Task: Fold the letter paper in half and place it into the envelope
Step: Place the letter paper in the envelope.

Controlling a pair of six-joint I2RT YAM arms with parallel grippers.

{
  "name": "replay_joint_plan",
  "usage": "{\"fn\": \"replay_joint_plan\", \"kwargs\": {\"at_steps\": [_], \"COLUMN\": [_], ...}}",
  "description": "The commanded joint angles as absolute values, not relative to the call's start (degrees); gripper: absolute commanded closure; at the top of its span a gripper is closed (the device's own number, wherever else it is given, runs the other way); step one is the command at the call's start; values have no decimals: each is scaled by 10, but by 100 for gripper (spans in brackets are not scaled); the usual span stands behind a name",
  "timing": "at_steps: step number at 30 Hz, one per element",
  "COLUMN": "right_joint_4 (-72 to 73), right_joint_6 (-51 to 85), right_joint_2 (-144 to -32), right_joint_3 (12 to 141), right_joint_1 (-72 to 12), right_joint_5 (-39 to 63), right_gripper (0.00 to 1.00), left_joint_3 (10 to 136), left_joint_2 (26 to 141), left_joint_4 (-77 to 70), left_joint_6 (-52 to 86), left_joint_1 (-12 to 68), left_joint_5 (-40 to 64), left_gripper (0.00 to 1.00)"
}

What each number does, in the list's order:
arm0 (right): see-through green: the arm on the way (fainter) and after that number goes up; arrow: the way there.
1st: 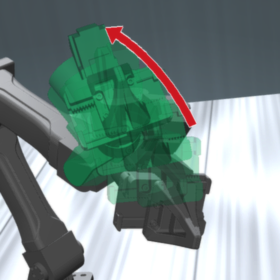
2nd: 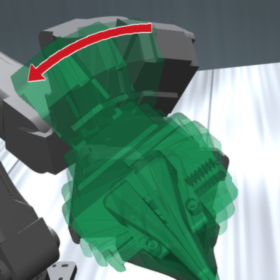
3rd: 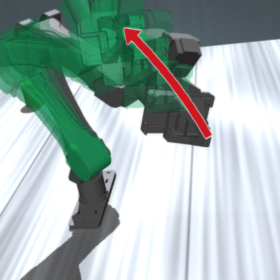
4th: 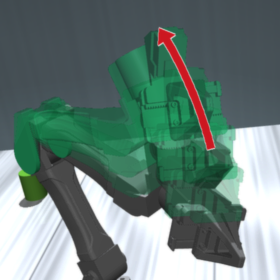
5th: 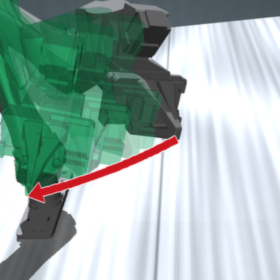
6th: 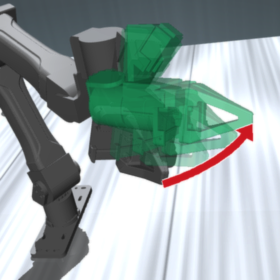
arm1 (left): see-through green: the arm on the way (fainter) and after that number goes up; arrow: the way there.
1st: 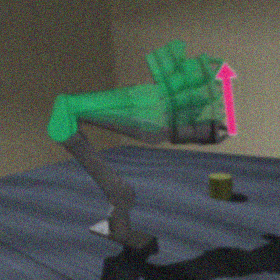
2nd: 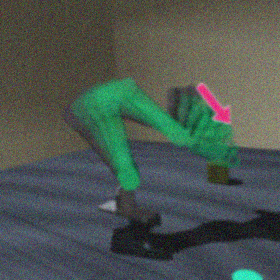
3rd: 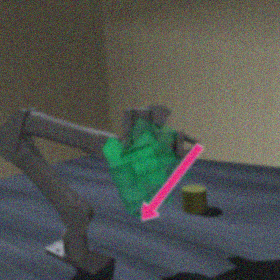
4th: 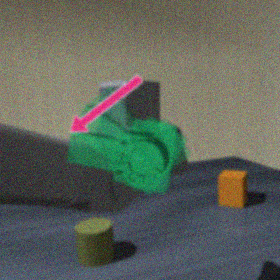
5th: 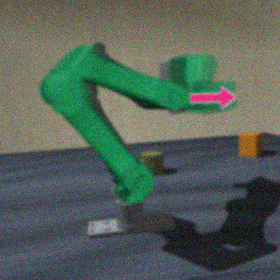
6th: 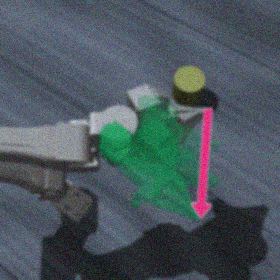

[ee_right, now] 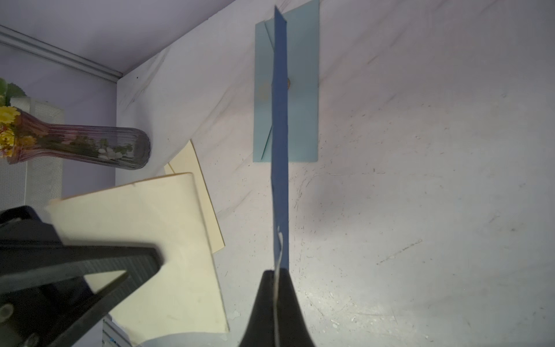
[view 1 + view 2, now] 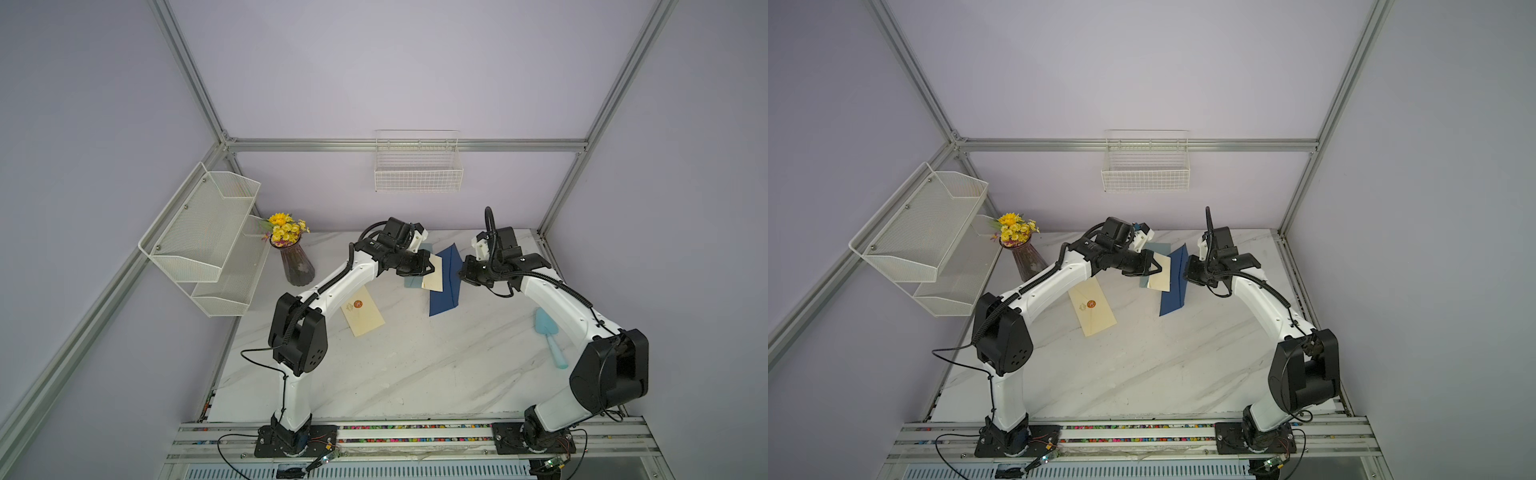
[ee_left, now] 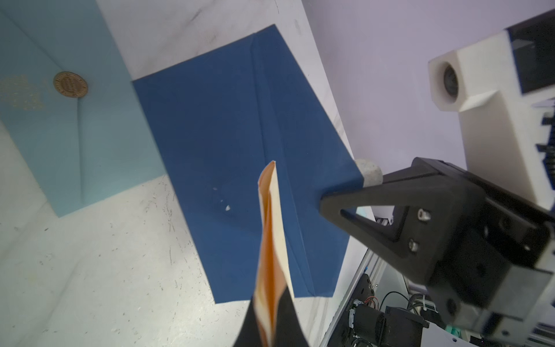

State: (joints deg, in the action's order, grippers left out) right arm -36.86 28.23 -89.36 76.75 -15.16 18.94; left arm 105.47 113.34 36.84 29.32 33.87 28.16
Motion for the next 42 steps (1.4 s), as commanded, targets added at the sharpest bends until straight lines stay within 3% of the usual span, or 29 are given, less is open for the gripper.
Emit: {"fn": "replay_joint_plan", "kwargs": {"at_steps": [1,18,42], "right_joint_4": [-331,-175,-153], "right_joint_6": [318,422,432], "right_joint_2": [-874,-849,-868], "right_joint_3": [749,676,688], "right_joint_1": [-163,-176,-176], "right_joint_5": [222,332,374], "right_gripper": [100,100,100], "left_joint_3": [1081,1102,1106], "left_joint_2": [1138,1166,1213], "left_joint_4": [390,390,346], "left_joint_6": [272,275,289], "left_joint_1": [352,371,381], "left_joint_5": [270,294,326], "left_gripper": [100,100,97]}}
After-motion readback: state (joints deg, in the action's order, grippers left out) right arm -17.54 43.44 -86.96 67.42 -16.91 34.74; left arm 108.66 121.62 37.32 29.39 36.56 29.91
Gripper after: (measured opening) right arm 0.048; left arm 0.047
